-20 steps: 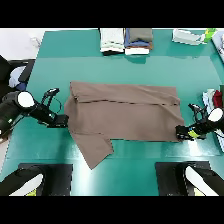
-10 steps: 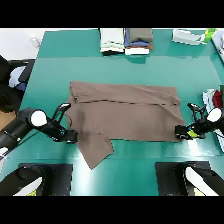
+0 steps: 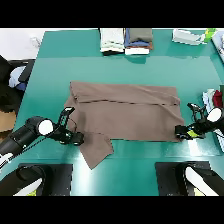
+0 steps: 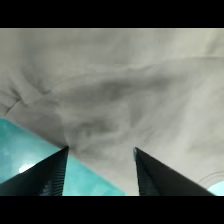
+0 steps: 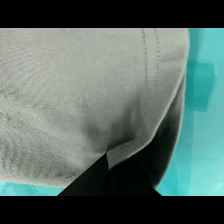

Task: Fold the shirts.

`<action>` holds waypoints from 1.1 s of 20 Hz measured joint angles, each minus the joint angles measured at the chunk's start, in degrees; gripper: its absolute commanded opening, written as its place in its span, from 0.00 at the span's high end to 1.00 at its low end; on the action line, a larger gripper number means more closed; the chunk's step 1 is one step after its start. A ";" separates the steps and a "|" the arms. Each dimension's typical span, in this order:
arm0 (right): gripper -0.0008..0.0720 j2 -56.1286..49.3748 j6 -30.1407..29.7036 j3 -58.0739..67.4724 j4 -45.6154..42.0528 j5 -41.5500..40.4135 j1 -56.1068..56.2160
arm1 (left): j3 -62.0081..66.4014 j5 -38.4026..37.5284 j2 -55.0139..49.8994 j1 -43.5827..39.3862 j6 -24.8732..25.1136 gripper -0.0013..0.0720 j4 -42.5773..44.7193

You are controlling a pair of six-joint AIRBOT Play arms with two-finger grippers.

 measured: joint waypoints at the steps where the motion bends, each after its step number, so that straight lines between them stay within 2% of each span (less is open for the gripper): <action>1: 0.97 0.00 0.00 0.00 0.00 0.00 0.00 | -0.39 0.57 0.04 -0.02 -0.07 0.29 -0.46; 3: 0.97 0.00 0.00 0.00 0.00 0.00 0.00 | -1.14 1.53 0.13 -0.09 -0.20 0.30 -1.25; 7: 0.97 0.00 0.00 0.00 0.02 0.02 0.00 | -2.01 2.54 0.11 -0.11 -0.24 0.37 -1.73; 8: 0.97 0.00 0.00 0.00 0.04 0.02 0.00 | -2.16 2.80 0.09 -0.11 -0.44 0.65 -1.68; 9: 0.97 0.00 0.02 0.00 0.04 0.02 0.00 | -2.34 3.08 -0.02 -0.11 -0.42 0.82 -1.16; 10: 0.97 0.00 0.00 0.00 0.04 0.04 0.02 | -2.45 3.28 -0.09 -0.13 -0.37 0.94 -0.76; 14: 0.97 0.00 0.00 0.44 0.07 0.44 0.00 | -1.95 3.43 -0.13 -0.13 -0.02 0.95 -0.28; 19: 0.96 0.02 -0.24 5.38 -1.40 4.35 0.00 | 5.16 -1.99 1.55 -0.04 0.28 0.95 4.90; 20: 0.77 0.02 -0.28 6.47 -2.36 5.38 -0.07 | 6.67 -2.58 1.86 0.04 0.66 0.95 5.53; 21: 0.37 0.02 -0.37 7.39 -3.04 6.16 -0.09 | 7.98 -3.56 2.05 0.02 1.09 0.95 6.32; 22: 0.19 0.02 -0.48 8.20 -3.54 6.88 -0.09 | 8.85 -4.57 2.19 0.02 1.36 0.95 6.47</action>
